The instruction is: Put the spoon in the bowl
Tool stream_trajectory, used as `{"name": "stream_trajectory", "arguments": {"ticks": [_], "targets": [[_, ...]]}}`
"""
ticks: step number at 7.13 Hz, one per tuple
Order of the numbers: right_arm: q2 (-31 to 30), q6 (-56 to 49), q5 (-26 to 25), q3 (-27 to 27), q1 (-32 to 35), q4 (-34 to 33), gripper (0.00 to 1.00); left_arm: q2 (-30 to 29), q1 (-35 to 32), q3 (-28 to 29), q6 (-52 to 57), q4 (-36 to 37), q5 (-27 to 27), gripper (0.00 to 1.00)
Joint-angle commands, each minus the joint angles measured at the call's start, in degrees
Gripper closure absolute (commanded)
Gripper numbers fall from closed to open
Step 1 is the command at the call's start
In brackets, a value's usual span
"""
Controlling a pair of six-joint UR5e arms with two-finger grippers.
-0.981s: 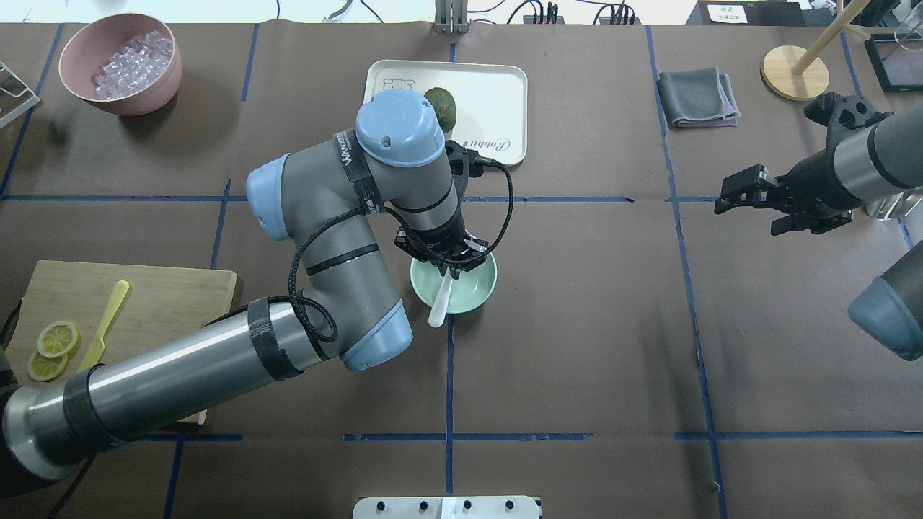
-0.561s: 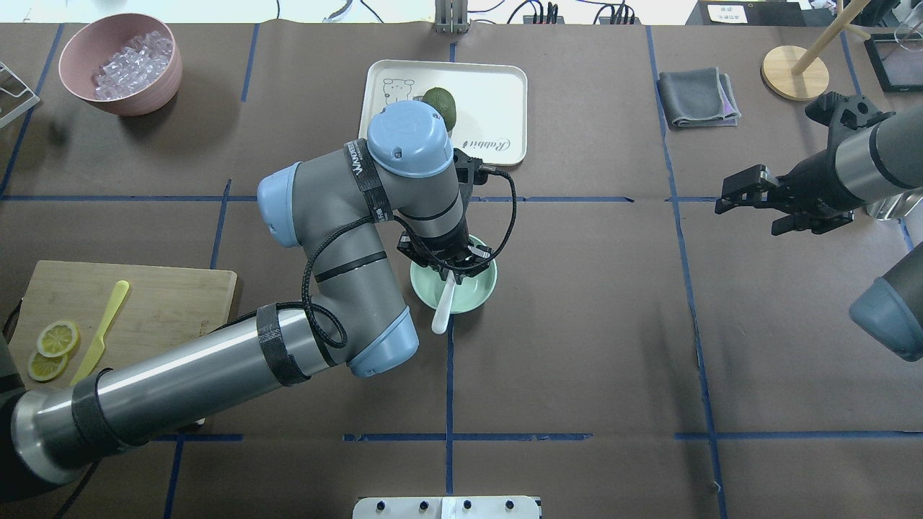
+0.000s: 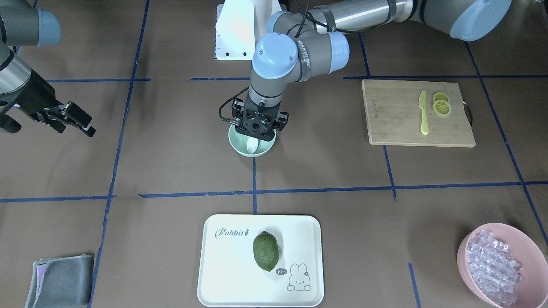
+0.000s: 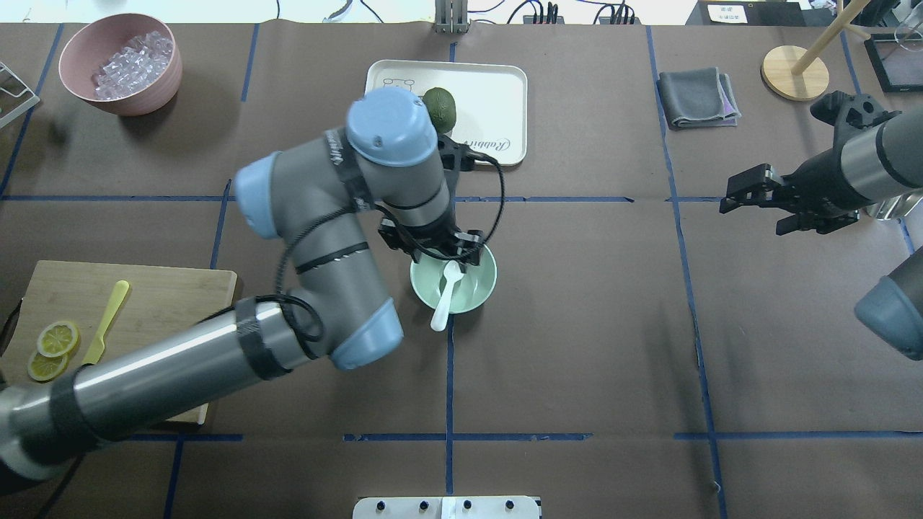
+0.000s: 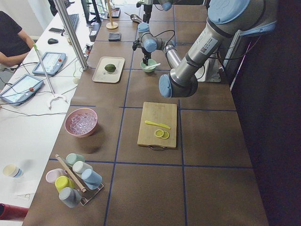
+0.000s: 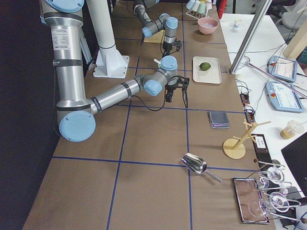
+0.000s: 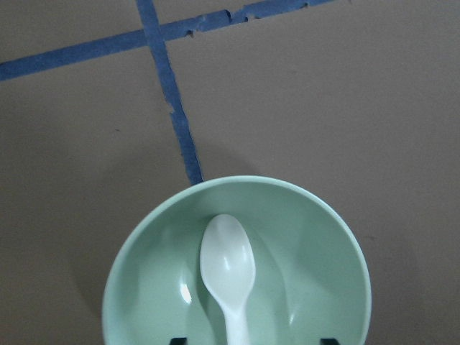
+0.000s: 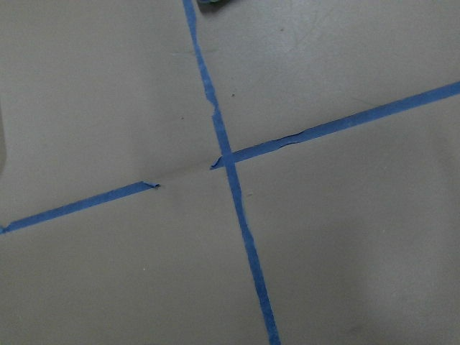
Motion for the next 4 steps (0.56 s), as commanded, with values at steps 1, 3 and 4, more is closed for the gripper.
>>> {"name": "stream_trajectory", "arguments": {"ticks": [1, 3, 4], "targets": [[-4.75, -12.47, 2.16, -0.40, 6.02, -0.55, 0.00, 14.15, -7.05, -16.01, 4.43, 4.09, -0.36, 0.12], [-7.41, -36.69, 8.29, -3.90, 17.07, -7.44, 0.00, 25.16, -16.27, -21.00, 20.92, 4.27, -4.88, 0.10], [-7.33, -50.22, 8.94, -4.44, 21.56, -15.50, 0.00, 31.04, -23.89, -20.83, 31.00, 4.18, -9.71, 0.08]]}}
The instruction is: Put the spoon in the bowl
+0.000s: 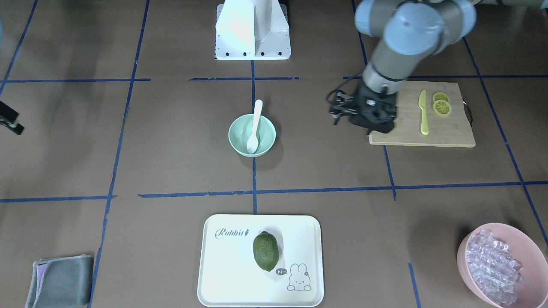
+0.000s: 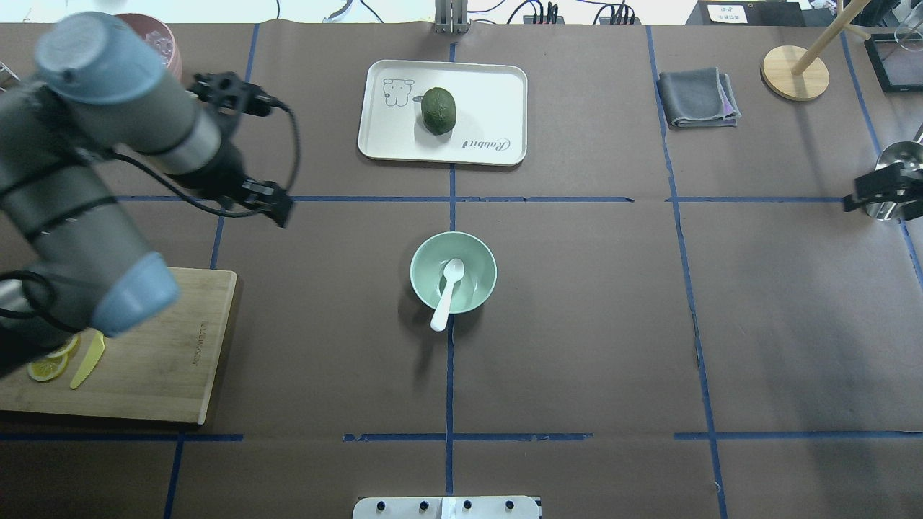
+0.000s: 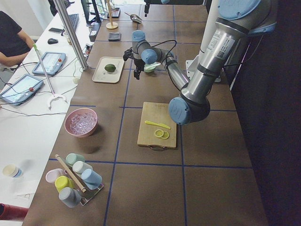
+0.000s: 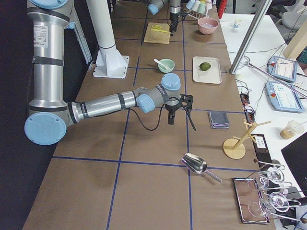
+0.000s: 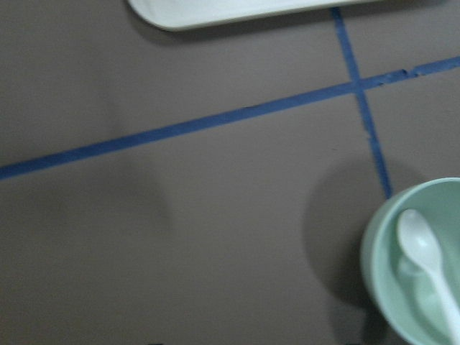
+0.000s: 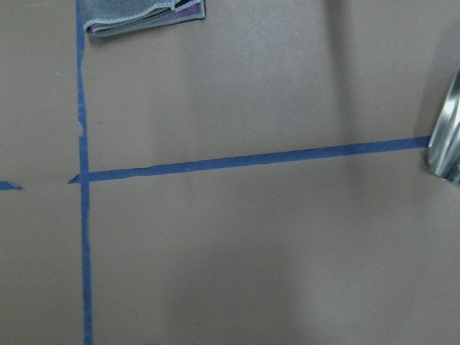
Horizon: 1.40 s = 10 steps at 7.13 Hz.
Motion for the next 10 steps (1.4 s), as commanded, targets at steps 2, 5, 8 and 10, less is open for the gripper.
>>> {"name": "stream_trajectory", "arguments": {"ticks": [2, 5, 8, 10], "targets": [[0.28, -40.03, 1.61, -1.37, 13.73, -25.08, 0.00, 14.72, -23.05, 3.16, 28.13, 0.20, -12.65, 0.01], [-0.50, -47.51, 1.26, -6.02, 16.84, -27.36, 0.00, 16.86, -37.41, 11.88, 44.15, 10.25, -16.81, 0.01], [-2.08, -46.46, 0.90, -6.11, 16.84, -26.74, 0.00, 18.78, -44.30, 15.14, 44.61, 15.58, -13.76, 0.00], [-1.65, -46.64, 1.08, -7.86, 16.75, -26.65, 0.00, 24.67, -44.13, 11.63, 44.26, 14.36, -13.74, 0.00]]}}
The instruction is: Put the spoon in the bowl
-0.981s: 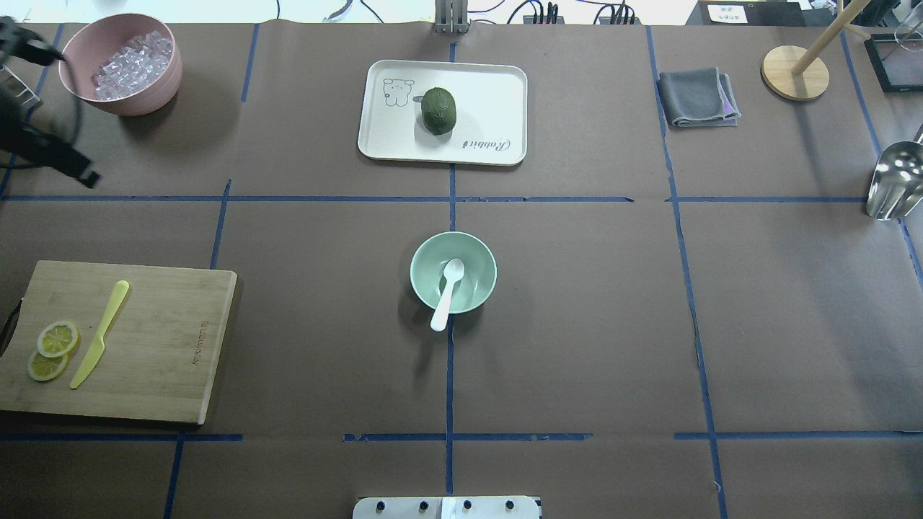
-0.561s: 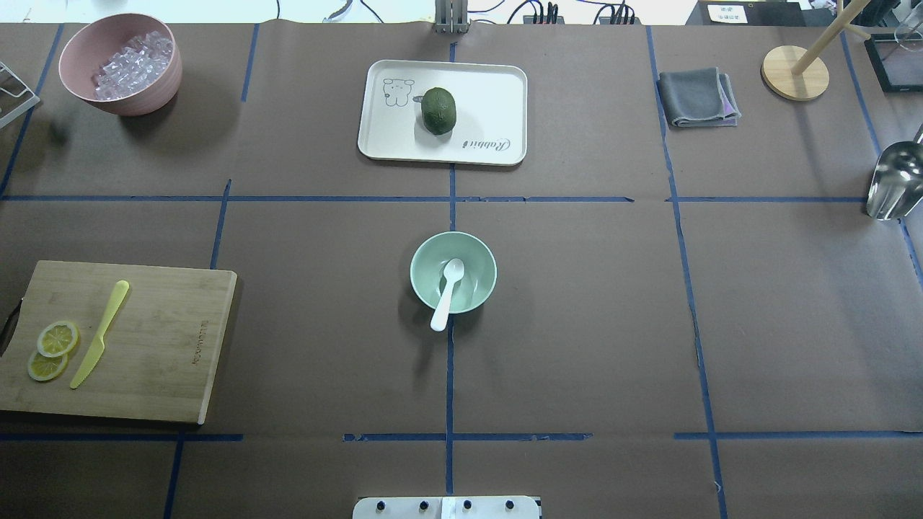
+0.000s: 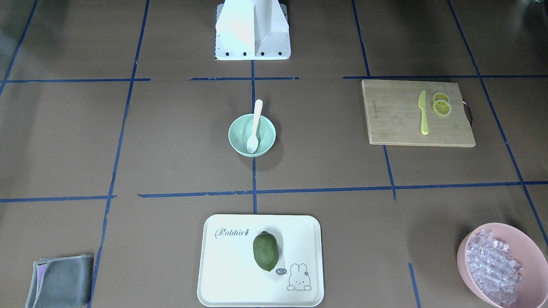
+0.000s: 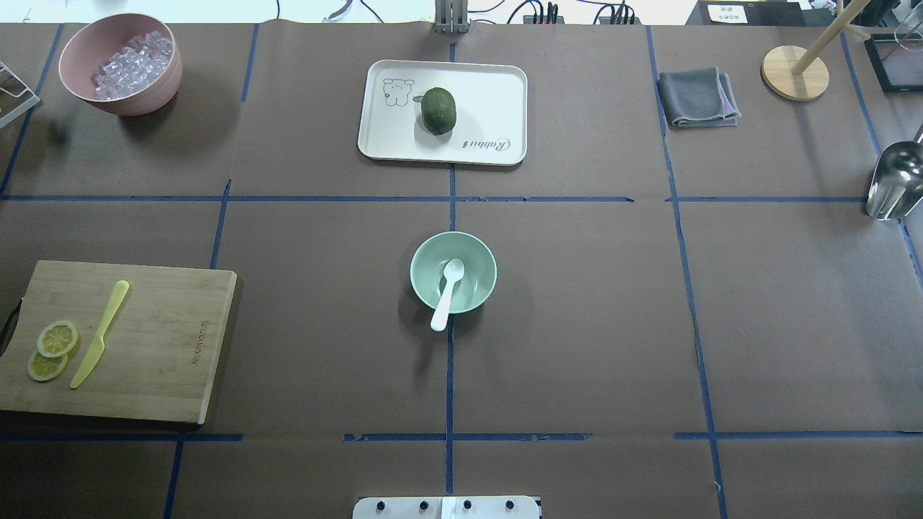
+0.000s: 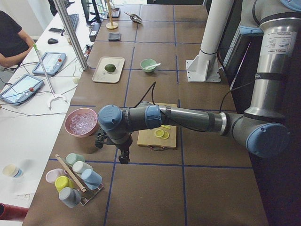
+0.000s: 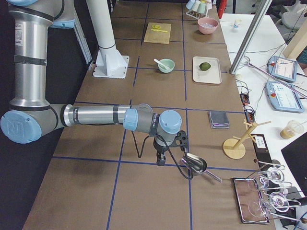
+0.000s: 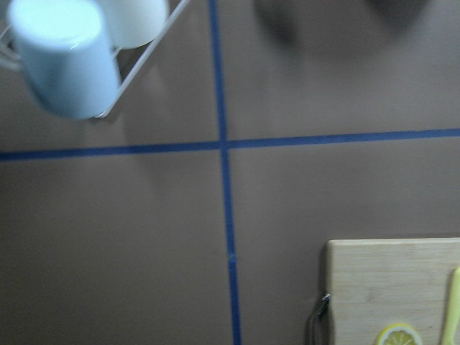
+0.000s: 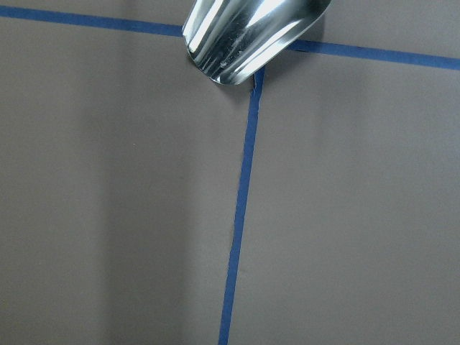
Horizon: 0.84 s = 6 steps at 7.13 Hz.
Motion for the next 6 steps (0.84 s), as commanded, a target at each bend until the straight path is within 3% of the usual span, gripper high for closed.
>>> {"name": "stream_trajectory", "arguments": {"ticks": [1, 3, 4, 6], "targets": [[1.00, -0.46, -0.23, -1.47, -0.06, 0.86, 0.00, 2.77, 0.17, -1.02, 0.06, -1.30, 0.32, 0.00], [1.10, -0.12, -0.41, -2.61, -0.41, 2.71, 0.00, 3.37, 0.44, -3.90, -6.13, -1.39, 1.37, 0.00], [1.27, -0.20, -0.41, -2.62, -0.41, 4.45, 0.00, 3.73, 0.79, -4.01, -5.48, -3.92, 6.25, 0.00], [1.28, 0.06, -0.41, -3.58, -1.02, 4.73, 0.00, 7.14, 0.88, -4.27, -2.60, -7.09, 7.00, 0.00]]}}
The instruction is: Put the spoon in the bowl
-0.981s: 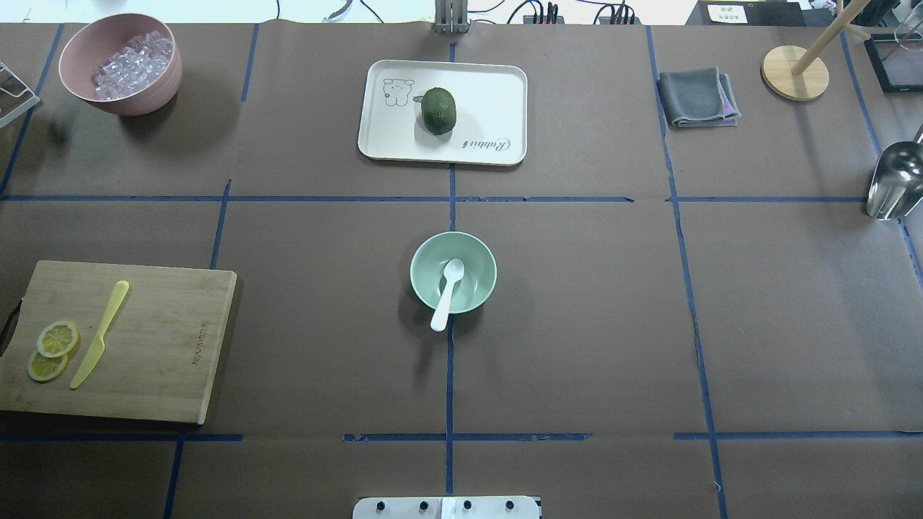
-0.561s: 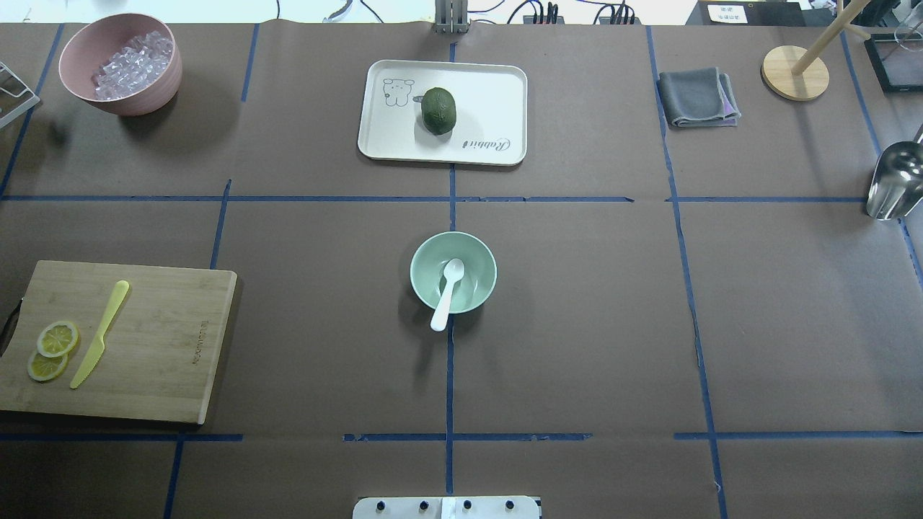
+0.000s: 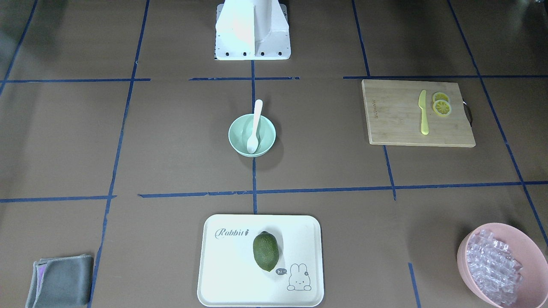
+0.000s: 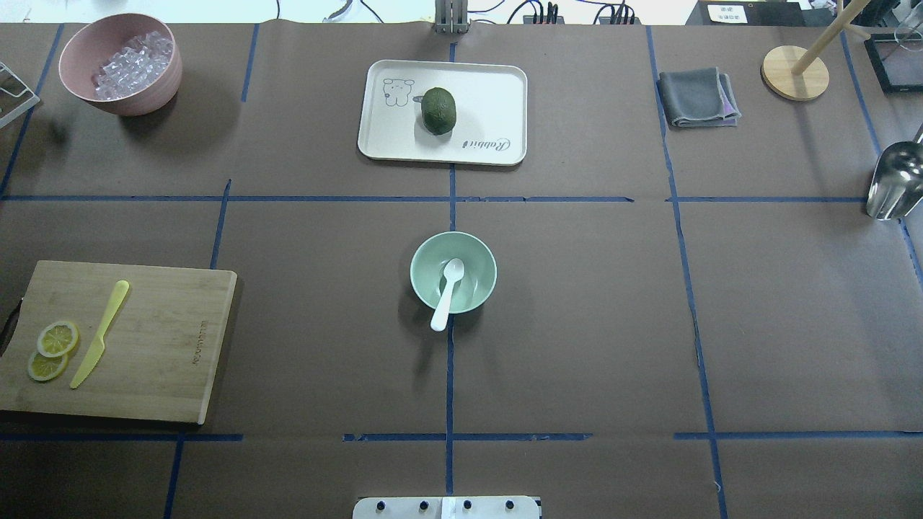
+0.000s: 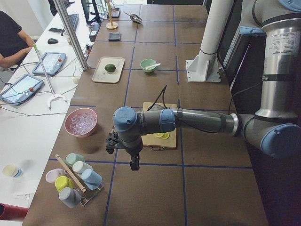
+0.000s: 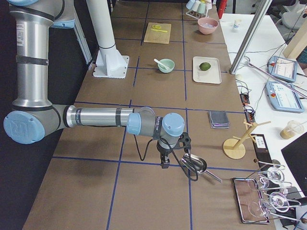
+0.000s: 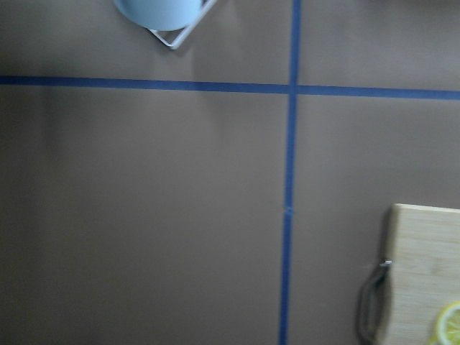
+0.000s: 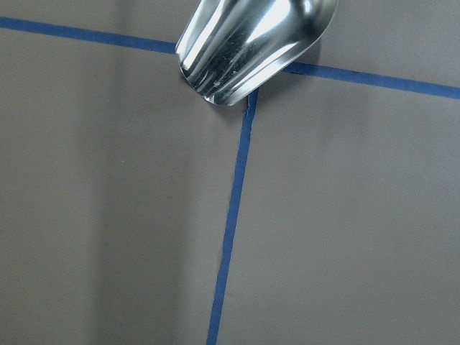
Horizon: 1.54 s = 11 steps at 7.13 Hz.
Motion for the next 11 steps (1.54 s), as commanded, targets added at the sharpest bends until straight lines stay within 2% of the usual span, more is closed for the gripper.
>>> {"name": "stream_trajectory", "arguments": {"ticks": [1, 3, 5, 8, 11], "targets": [[0.13, 0.20, 0.12, -0.53, -0.51, 0.48, 0.00, 1.92, 0.33, -1.15, -0.50, -0.34, -2.30, 0.00], [2.75, 4.56, -0.14, -0.53, -0.87, 0.31, 0.00, 1.83, 1.47, -1.42, -0.70, -0.15, -2.41, 0.00], [2.50, 4.60, 0.12, -0.53, -1.04, 0.39, 0.00, 4.10, 1.57, -3.61, -0.09, -0.94, -2.07, 0.00], [2.32, 4.59, 0.38, -0.35, -1.04, 0.48, 0.00, 4.20, 1.57, -2.13, -0.35, -4.88, -1.98, 0.00], [2.24, 4.16, 0.21, -0.79, -1.48, 0.40, 0.00, 4.55, 2.61, -2.65, -0.17, -4.10, -2.41, 0.00]]}}
